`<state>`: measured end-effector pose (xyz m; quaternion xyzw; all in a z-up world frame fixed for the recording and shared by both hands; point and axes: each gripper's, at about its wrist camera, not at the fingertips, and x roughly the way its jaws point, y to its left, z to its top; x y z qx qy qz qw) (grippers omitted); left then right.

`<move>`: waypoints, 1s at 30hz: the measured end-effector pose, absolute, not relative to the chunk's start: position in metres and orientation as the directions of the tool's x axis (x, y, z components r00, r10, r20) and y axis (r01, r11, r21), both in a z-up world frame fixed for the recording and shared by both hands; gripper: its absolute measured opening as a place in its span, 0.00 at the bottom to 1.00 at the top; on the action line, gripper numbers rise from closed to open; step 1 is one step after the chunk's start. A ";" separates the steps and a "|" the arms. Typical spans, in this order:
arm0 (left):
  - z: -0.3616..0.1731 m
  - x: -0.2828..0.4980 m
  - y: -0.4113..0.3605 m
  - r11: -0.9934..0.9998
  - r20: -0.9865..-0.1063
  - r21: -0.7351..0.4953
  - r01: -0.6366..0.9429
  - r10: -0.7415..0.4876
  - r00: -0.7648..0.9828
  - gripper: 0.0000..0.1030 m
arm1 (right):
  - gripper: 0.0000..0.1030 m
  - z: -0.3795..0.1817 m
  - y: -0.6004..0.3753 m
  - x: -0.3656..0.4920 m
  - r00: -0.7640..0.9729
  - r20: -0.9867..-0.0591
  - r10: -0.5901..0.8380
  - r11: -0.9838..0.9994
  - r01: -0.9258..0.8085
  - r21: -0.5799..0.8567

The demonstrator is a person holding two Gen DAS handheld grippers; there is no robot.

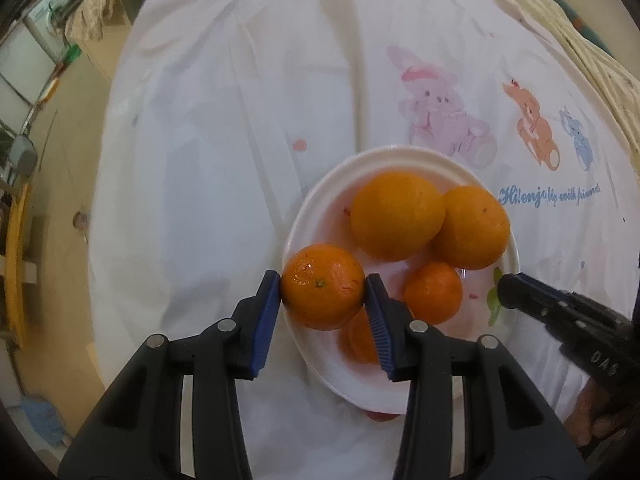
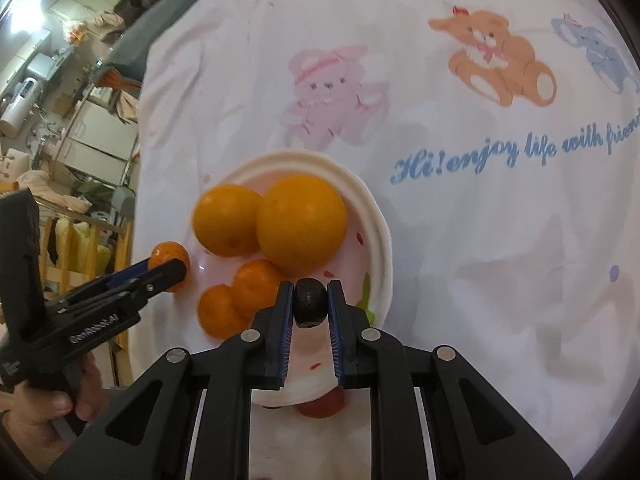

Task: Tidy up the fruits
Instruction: 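Place the tangerine on the plate with left while right places the grape there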

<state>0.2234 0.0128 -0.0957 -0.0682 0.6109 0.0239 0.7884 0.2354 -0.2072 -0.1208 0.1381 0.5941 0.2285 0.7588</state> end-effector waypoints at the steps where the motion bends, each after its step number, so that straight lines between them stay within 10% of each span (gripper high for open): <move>1: -0.097 0.224 0.012 0.989 -0.967 -0.081 -0.123 -0.048 0.249 0.38 | 0.17 -0.123 -0.206 0.234 0.185 -0.842 0.506 0.860 -0.184 0.477; 30: -0.103 0.230 0.002 0.996 -0.973 -0.036 -0.077 -0.018 0.230 0.39 | 0.20 -0.118 -0.212 0.236 0.204 -0.833 0.514 0.857 -0.163 0.489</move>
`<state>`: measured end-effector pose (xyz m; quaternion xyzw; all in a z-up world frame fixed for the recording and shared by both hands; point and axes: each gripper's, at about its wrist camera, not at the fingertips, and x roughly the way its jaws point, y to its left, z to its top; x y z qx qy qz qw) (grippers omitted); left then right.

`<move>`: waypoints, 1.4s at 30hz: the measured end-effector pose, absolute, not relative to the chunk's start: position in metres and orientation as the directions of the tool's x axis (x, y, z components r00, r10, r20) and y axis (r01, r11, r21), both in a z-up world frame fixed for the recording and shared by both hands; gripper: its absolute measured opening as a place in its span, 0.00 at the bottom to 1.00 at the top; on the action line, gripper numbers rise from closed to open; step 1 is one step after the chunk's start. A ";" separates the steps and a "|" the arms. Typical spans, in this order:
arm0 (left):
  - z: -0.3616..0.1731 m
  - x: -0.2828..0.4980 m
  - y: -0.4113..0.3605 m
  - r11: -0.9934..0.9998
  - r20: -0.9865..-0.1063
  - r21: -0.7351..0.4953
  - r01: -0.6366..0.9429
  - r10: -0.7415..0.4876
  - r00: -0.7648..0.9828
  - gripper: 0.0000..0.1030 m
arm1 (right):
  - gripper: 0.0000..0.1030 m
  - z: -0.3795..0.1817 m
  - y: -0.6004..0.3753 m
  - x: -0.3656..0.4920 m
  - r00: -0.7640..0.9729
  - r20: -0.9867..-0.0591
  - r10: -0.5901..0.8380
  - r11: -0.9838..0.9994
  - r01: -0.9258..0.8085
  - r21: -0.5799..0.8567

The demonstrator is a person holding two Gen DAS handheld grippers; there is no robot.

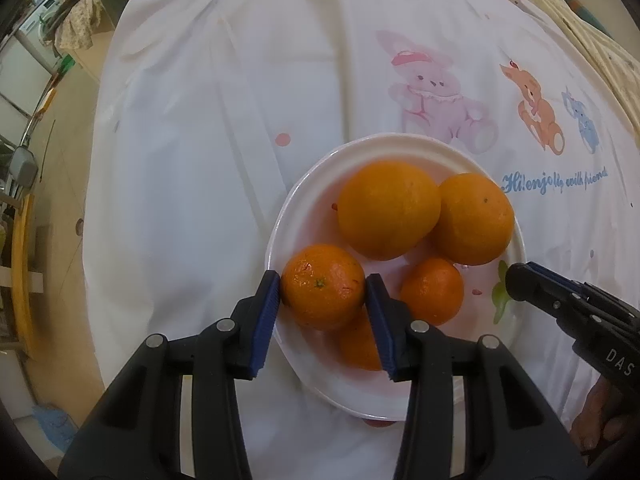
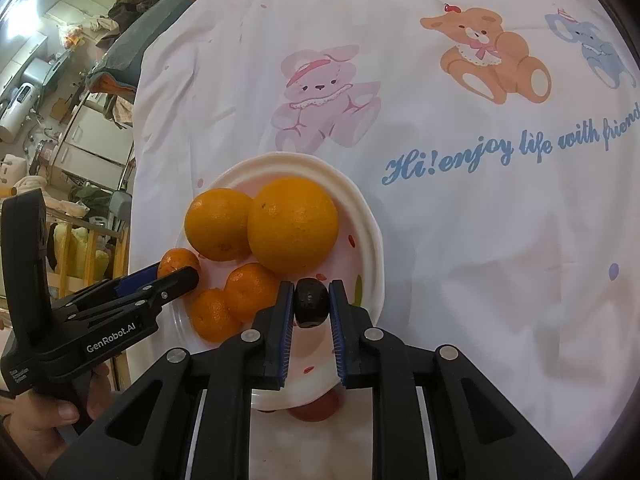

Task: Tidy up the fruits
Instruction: 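Place the tangerine on the plate with left while right places the grape there, then grasp the red tomato below the plate rim with the right tool and lift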

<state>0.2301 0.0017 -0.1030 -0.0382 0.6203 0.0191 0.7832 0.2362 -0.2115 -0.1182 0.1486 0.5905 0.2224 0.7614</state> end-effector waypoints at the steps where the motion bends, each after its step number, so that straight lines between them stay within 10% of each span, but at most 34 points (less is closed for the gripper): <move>1: -0.104 0.230 0.002 0.996 -0.974 -0.040 -0.076 -0.022 0.226 0.39 | 0.20 -0.118 -0.212 0.237 0.205 -0.831 0.517 0.856 -0.162 0.492; 4: -0.106 0.231 0.002 0.995 -0.977 -0.054 -0.078 -0.037 0.210 0.44 | 0.21 -0.116 -0.213 0.237 0.211 -0.828 0.520 0.854 -0.160 0.496; 8: -0.094 0.228 0.002 0.995 -0.963 -0.049 -0.085 -0.025 0.269 0.85 | 0.22 -0.113 -0.217 0.238 0.219 -0.833 0.509 0.860 -0.152 0.486; 12: -0.086 0.227 0.001 0.997 -0.955 -0.033 -0.077 -0.009 0.297 0.85 | 0.33 -0.106 -0.224 0.238 0.242 -0.830 0.502 0.865 -0.145 0.481; 15: -0.083 0.225 0.003 0.996 -0.949 -0.029 -0.090 0.001 0.317 0.85 | 0.64 -0.101 -0.231 0.238 0.266 -0.824 0.501 0.865 -0.126 0.485; 42: -0.003 0.144 -0.012 0.999 -0.835 0.010 -0.051 0.037 0.550 0.85 | 0.69 -0.018 -0.245 0.173 0.403 -0.770 0.495 0.868 -0.196 0.456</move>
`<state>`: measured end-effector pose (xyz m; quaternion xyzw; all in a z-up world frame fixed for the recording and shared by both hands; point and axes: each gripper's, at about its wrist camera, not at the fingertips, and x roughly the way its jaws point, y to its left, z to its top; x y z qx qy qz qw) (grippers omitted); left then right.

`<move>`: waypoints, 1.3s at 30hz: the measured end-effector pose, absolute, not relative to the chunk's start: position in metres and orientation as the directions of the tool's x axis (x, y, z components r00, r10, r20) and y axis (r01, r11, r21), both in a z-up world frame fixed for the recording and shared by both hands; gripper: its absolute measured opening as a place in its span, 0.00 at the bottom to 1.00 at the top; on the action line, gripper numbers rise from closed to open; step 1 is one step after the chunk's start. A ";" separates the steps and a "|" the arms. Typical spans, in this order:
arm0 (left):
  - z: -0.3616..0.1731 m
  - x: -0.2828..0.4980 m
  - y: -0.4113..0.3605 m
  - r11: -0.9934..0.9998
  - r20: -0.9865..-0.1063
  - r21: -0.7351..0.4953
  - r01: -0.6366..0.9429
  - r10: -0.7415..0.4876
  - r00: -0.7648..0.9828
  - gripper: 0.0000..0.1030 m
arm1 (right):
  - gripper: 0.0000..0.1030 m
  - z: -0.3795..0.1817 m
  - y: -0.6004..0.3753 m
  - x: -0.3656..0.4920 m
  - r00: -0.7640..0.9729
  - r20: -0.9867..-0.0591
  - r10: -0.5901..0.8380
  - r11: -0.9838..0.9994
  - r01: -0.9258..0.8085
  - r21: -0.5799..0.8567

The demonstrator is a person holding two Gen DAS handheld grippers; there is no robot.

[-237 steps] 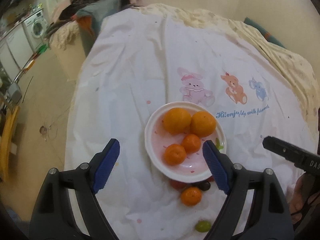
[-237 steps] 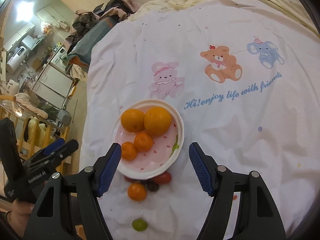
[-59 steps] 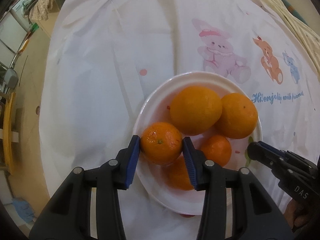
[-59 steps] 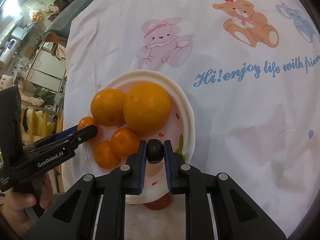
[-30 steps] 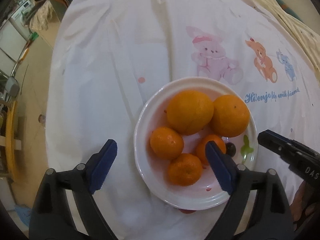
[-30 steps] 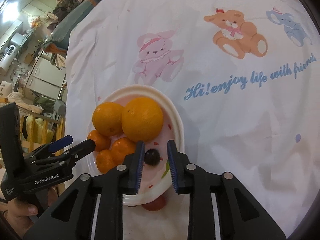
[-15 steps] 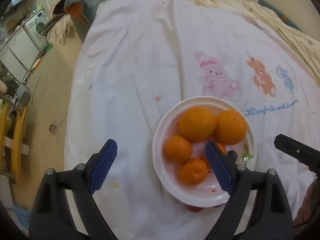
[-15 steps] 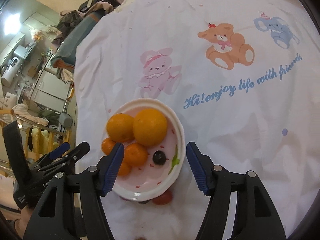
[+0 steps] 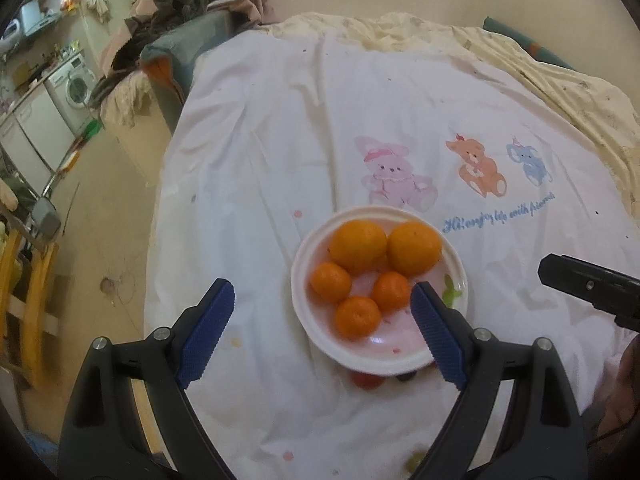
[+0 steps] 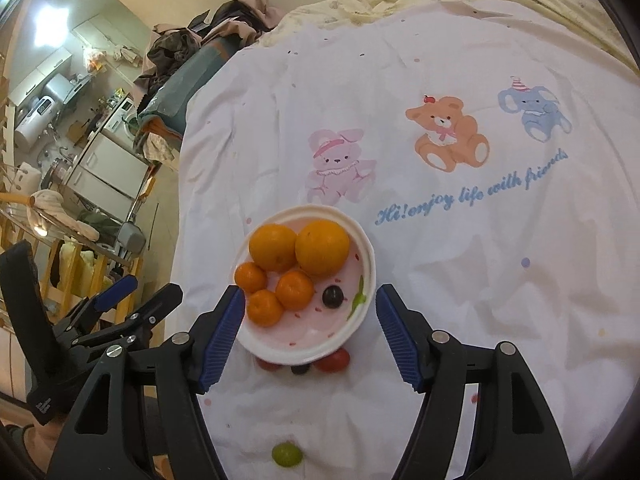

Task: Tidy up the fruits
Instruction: 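Grasp the red tomato below the plate rim with the right tool and lift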

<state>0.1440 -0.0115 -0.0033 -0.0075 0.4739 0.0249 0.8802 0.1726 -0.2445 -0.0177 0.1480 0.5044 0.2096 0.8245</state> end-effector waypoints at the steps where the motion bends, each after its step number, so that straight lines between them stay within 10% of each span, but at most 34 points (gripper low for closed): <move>1: -0.004 0.141 -0.012 0.999 -0.838 0.005 -0.053 0.034 0.545 0.85 | 0.69 -0.017 -0.246 0.169 0.406 -0.771 0.491 0.870 -0.195 0.452; 31: -0.033 0.112 0.009 0.988 -0.877 -0.057 -0.142 0.019 0.481 0.85 | 0.79 -0.089 -0.242 0.147 0.263 -0.875 0.407 0.913 -0.127 0.387; 39: -0.041 0.114 0.020 0.976 -0.890 -0.100 -0.192 -0.002 0.456 0.85 | 0.63 -0.127 -0.193 0.149 0.150 -0.942 0.301 0.917 -0.316 0.242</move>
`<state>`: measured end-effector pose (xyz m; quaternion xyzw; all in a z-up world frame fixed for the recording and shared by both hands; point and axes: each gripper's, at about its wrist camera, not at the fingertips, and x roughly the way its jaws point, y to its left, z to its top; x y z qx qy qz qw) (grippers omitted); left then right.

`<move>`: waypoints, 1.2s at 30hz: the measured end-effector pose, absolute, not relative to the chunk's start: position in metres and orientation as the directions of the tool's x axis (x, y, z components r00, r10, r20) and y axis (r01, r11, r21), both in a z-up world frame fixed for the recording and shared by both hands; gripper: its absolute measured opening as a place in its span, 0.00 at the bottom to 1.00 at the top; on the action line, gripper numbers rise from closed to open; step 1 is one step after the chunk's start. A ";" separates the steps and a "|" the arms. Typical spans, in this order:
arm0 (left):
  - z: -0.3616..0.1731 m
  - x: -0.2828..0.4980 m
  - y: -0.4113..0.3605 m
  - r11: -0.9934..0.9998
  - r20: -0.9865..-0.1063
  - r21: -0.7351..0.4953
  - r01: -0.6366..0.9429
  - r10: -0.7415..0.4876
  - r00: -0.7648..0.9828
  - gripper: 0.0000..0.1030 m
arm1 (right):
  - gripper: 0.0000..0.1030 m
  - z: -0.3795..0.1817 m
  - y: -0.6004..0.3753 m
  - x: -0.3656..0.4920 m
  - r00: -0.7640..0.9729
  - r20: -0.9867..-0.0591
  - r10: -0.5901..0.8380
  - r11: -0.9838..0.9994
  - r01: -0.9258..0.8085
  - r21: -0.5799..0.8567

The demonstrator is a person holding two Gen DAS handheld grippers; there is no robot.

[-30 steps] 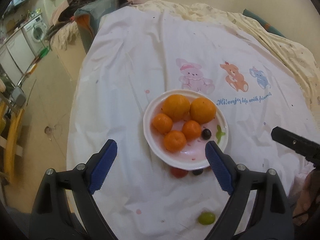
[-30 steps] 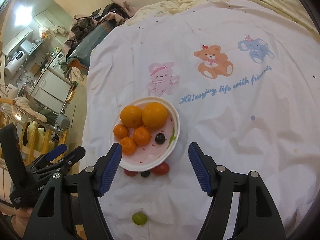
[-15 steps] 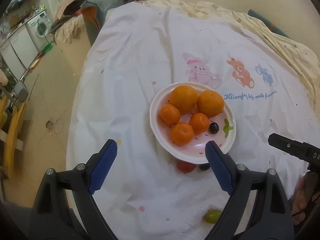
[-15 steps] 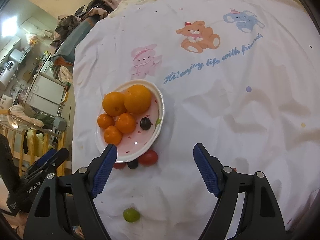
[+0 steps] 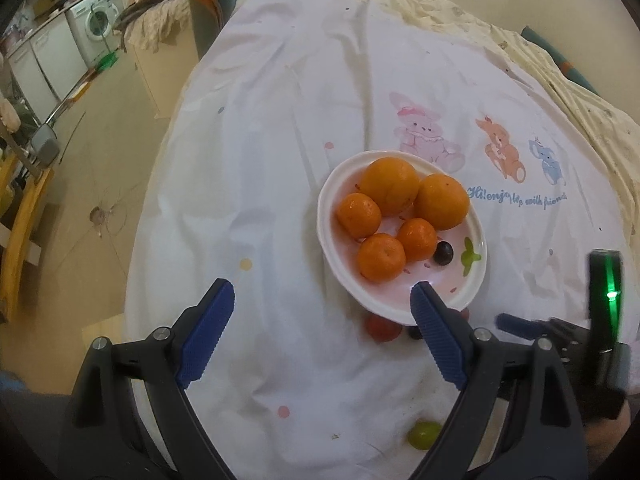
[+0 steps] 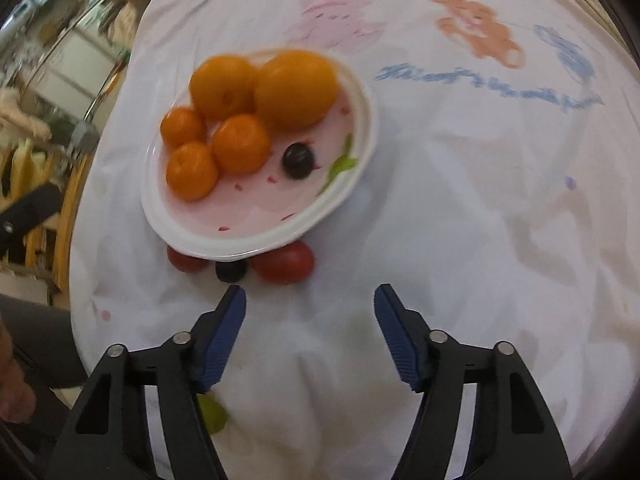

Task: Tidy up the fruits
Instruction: 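Grasp the red tomato below the plate rim with the right tool and lift, then grasp the black grape on the sheet with the left tool while right holds the tomato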

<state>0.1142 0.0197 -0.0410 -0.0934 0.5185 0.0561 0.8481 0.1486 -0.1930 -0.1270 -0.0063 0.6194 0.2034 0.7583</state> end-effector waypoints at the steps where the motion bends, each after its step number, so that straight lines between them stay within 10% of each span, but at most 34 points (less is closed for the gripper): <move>1: -0.041 0.114 0.020 0.976 -0.890 -0.102 -0.194 -0.003 0.455 0.85 | 0.61 -0.131 -0.188 0.149 0.145 -0.945 0.295 0.915 -0.329 0.235; 9: -0.043 0.116 0.025 0.970 -0.899 -0.124 -0.209 -0.021 0.437 0.85 | 0.40 -0.143 -0.165 0.152 0.156 -0.952 0.264 0.891 -0.418 0.179; 27: -0.059 0.108 0.001 0.979 -0.923 -0.125 -0.164 -0.054 0.381 0.83 | 0.38 -0.070 -0.241 0.139 0.245 -0.890 0.385 0.909 -0.268 0.320; 36: -0.099 0.100 -0.063 0.983 -0.954 -0.175 -0.055 -0.155 0.258 0.40 | 0.38 -0.059 -0.292 0.141 0.328 -0.837 0.438 0.897 -0.102 0.429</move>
